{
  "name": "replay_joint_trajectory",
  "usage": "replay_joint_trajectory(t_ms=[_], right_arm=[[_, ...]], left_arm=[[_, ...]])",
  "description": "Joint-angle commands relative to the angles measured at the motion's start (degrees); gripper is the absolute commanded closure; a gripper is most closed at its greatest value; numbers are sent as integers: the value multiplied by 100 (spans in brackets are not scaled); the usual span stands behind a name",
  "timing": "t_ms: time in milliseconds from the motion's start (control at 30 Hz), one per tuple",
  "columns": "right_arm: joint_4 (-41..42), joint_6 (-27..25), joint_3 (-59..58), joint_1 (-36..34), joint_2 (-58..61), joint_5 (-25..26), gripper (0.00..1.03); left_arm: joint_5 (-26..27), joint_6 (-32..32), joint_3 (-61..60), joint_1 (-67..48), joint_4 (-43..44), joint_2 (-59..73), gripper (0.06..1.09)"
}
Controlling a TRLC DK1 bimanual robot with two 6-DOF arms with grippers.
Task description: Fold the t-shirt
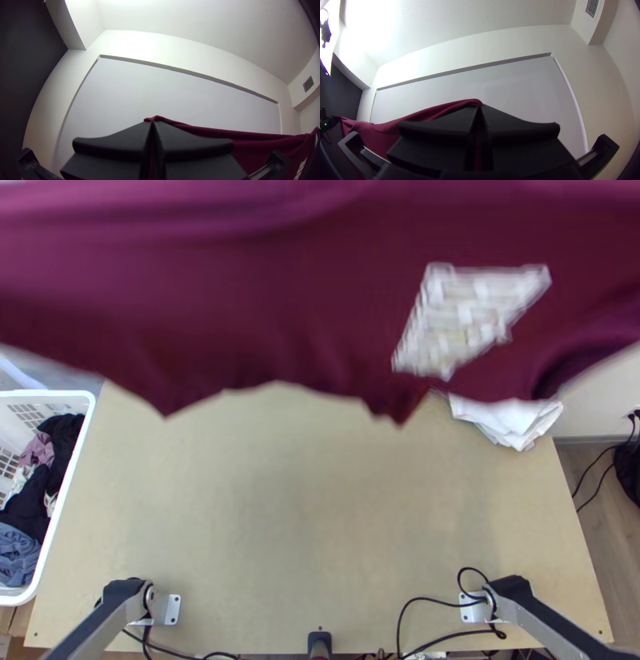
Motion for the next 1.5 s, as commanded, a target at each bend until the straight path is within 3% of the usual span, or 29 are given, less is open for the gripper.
replay_joint_trajectory(t_ms=[0, 267, 467, 667, 867, 1133, 1467], right_arm=[[-169, -69, -352, 22, -492, 198, 100], [-617, 247, -1336, 22, -1116, 189, 100], [-617, 994, -3463, 57, -1758, 189, 100], [-178, 1574, -5590, 286, -2039, 189, 100], [754, 1847, -6785, 567, -1389, 189, 100], [1475, 2181, -6715, 321, 782, -13, 100], [1378, 2304, -5247, 66, 3226, -268, 100]], left_arm=[[-171, -328, -578, 4, -395, -520, 105], [-83, -477, -1607, -4, -623, -1161, 105], [199, -539, -3575, -13, -676, -1838, 105], [366, -705, -5641, -233, -544, -2163, 105], [691, -829, -6546, 48, 282, -1170, 105], [902, -1092, -6353, 119, 1301, 904, 105], [1157, -1400, -4990, 373, 1381, 3374, 105]])
